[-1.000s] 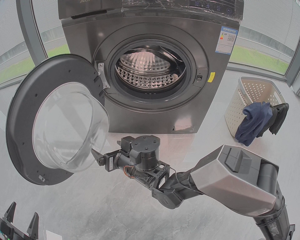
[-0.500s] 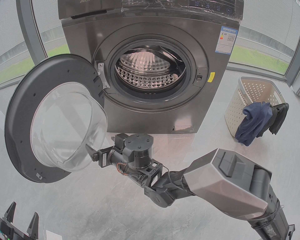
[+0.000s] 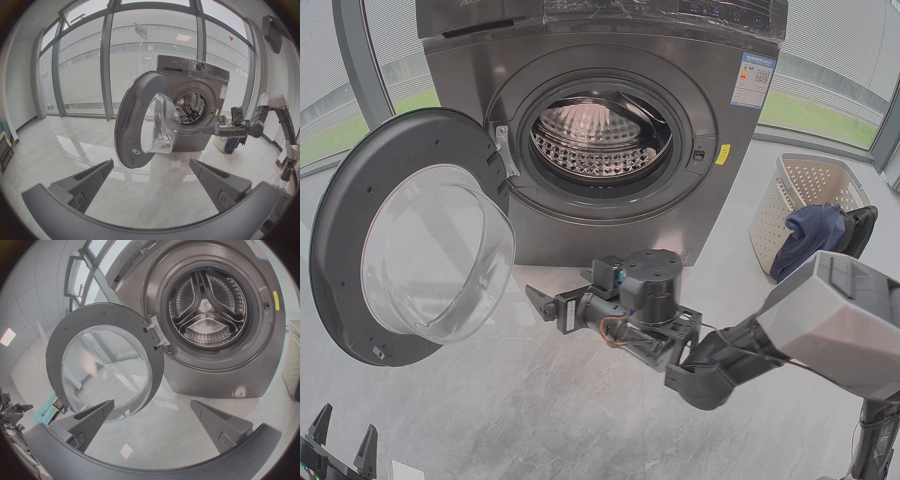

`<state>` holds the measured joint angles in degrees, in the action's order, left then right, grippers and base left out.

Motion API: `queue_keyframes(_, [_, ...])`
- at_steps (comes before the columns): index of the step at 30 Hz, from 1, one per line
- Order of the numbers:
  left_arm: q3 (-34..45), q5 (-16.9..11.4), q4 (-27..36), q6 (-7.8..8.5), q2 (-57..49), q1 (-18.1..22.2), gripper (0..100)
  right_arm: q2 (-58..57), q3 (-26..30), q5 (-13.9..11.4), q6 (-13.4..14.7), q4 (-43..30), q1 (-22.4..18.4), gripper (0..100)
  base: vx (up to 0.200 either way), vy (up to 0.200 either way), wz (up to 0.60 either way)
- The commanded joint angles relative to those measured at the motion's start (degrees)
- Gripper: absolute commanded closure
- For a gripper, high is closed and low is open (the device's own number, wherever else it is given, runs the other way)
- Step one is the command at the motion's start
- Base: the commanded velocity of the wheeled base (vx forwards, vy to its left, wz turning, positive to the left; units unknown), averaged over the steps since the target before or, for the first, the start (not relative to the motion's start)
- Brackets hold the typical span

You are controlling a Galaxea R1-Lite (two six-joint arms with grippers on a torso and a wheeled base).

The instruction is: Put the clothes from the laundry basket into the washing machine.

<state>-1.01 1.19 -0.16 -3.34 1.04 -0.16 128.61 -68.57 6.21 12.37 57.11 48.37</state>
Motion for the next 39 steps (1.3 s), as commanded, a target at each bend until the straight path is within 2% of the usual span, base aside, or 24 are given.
queue_keyframes(1, [0.92, 0.12, -0.02, 0.18, -0.60, 0.07, 0, -24.55, 26.91, 0.39, -1.12, 8.28, -3.64, 0, 0.000, 0.000, 0.00])
queue_keyframes(4, [0.92, 0.12, -0.02, 0.26, -0.60, 0.07, 0, -38.52, 40.27, -0.23, -3.85, 9.33, -10.23, 0, 0.000, 0.000, 0.00])
queue_keyframes(6, [0.92, 0.04, -0.19, 0.88, -0.60, 0.16, 0, -47.40, 47.74, -0.93, -6.75, 9.24, -17.08, 0, 0.000, 0.000, 0.00])
queue_keyframes(7, [1.01, -0.05, -0.19, 1.41, -0.60, 0.07, 0, -53.29, 52.31, -2.07, -7.80, 9.07, -21.21, 0, 0.000, 0.000, 0.00])
queue_keyframes(9, [1.01, -0.05, -0.11, 1.76, -0.60, 0.16, 0, -59.70, 56.79, -3.57, -8.15, 8.54, -25.34, 0, 0.000, 0.000, 0.00])
queue_keyframes(12, [1.01, -0.05, -0.11, 1.76, -0.68, 0.16, 0, -71.31, 62.42, -3.83, -8.33, 3.09, -32.20, 0, 0.000, 0.000, 0.00])
queue_keyframes(13, [1.01, -0.05, -0.11, 1.76, -0.68, 0.16, 0, -72.36, 62.68, -3.83, -8.33, 2.13, -32.73, 0, 0.000, 0.000, 0.00])
queue_keyframes(14, [1.01, -0.05, -0.19, 1.76, -0.68, 0.16, 0, -79.04, 63.83, -3.66, -8.59, -3.24, -35.45, 0, 0.000, 0.000, 0.00])
queue_keyframes(16, [1.01, -0.05, -0.19, 1.76, -0.68, 0.16, 0, -85.63, 64.27, -3.66, -9.91, -8.95, -37.21, 0, 0.000, 0.000, 0.00])
queue_keyframes(18, [1.01, -0.05, -0.11, 1.76, -0.68, 0.16, 0, -95.48, 64.09, -3.74, -12.02, -19.58, -38.88, 0, 0.000, 0.000, 0.00])
queue_keyframes(23, [1.01, -0.05, -0.11, 1.76, -0.68, 0.07, 0, -115.08, 64.35, -4.97, -12.64, -41.03, -42.84, 0, 0.000, 0.000, 0.00])
queue_keyframes(26, [1.01, -0.05, -0.19, 1.76, -0.68, 0.16, 0, -123.86, 64.09, -5.68, -12.55, -50.43, -43.19, 0, 0.000, 0.000, 0.00])
queue_keyframes(28, [1.01, -0.05, -0.19, 1.76, -0.68, 0.07, 0, -124.22, 64.53, -5.50, -11.85, -49.55, -43.27, 0, 0.000, 0.000, 0.00])
queue_keyframes(33, [1.01, -0.05, -0.11, 1.76, -0.68, 0.16, 0, -123.78, 68.13, -5.41, -12.37, -42.70, -43.45, 0, 0.000, 0.000, 0.00])
queue_keyframes(35, [1.01, -0.05, -0.19, 1.76, -0.68, 0.07, 0, -124.04, 68.57, -5.41, -12.11, -44.81, -44.07, 0, 0.000, 0.000, 0.00])
queue_keyframes(36, [1.01, -0.05, -0.19, 1.76, -0.68, 0.16, 0, -124.57, 68.57, -5.77, -12.37, -46.39, -45.65, 0, 0.000, 0.000, 0.00])
queue_keyframes(39, [1.01, -0.05, -0.11, 1.76, -0.68, 0.07, 0, -128.61, 68.57, -7.44, -13.16, -55.79, -48.55, 0, 0.000, 0.000, 0.00])
